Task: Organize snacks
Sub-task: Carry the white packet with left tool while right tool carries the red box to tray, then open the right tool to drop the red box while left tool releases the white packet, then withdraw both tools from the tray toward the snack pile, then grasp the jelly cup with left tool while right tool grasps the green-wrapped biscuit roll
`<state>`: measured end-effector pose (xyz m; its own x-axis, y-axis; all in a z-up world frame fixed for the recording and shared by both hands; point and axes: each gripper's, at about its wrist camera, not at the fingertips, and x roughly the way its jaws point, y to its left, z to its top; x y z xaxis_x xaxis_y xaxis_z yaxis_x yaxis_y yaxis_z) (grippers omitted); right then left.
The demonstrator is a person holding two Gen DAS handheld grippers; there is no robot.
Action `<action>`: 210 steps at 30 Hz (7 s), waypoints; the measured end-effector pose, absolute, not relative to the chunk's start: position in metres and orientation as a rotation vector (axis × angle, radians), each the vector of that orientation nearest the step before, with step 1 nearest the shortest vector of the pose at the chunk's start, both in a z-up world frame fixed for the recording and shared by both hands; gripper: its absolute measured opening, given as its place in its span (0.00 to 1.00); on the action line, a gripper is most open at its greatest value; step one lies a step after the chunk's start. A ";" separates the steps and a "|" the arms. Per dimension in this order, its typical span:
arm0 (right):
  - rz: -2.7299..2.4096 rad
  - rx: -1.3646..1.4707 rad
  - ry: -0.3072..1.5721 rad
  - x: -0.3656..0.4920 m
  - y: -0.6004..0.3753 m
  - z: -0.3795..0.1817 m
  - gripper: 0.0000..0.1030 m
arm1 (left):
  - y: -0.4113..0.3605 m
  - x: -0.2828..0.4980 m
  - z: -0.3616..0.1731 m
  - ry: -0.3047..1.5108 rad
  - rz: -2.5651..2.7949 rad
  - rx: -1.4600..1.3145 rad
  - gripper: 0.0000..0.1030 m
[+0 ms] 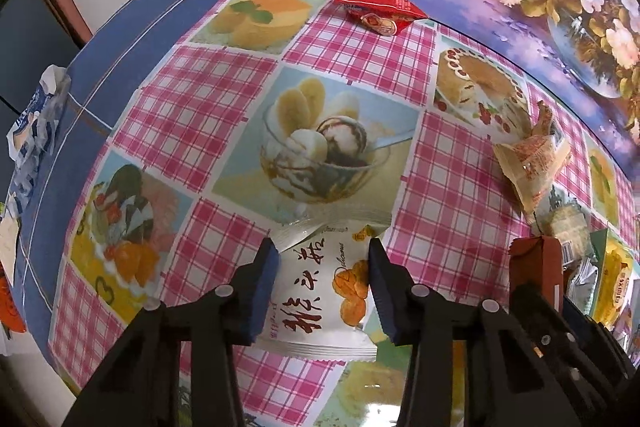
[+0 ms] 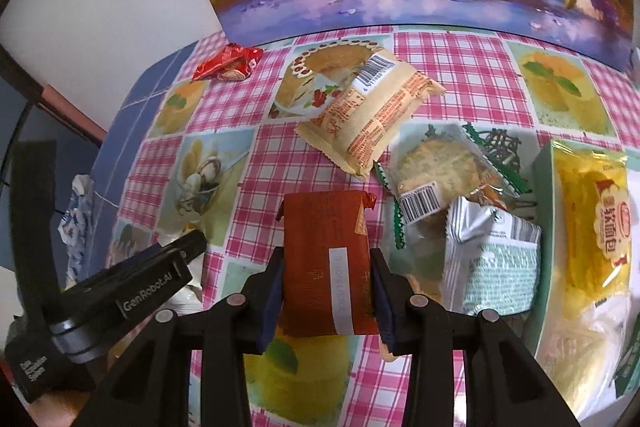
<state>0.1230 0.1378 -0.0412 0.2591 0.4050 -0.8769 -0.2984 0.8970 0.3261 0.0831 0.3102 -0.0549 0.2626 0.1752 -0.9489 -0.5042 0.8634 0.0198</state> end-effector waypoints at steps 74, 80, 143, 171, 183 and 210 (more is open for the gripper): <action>-0.138 0.532 1.047 0.101 -0.175 0.038 0.41 | -0.018 0.093 0.049 1.011 -0.043 0.115 0.45; -0.128 0.531 1.088 0.106 -0.170 0.025 0.41 | -0.019 0.098 0.036 1.038 -0.055 0.101 0.45; -0.081 0.348 1.168 0.119 -0.106 0.013 0.76 | 0.119 0.104 0.042 1.041 0.390 -0.175 0.89; 0.232 0.128 1.033 0.109 0.017 0.035 1.00 | 0.226 0.069 0.061 0.961 0.594 -0.299 0.91; 0.337 0.149 1.031 0.104 0.053 0.030 1.00 | 0.269 0.053 0.056 0.970 0.650 -0.358 0.91; 0.085 0.099 1.190 0.121 0.015 -0.013 0.95 | 0.230 0.085 -0.012 1.201 0.385 -0.434 0.91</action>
<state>0.1211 0.0149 -0.0125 0.3696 0.1184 -0.9216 -0.0140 0.9924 0.1219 0.0852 0.2304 -0.0117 0.3157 0.0562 -0.9472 -0.5049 0.8551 -0.1175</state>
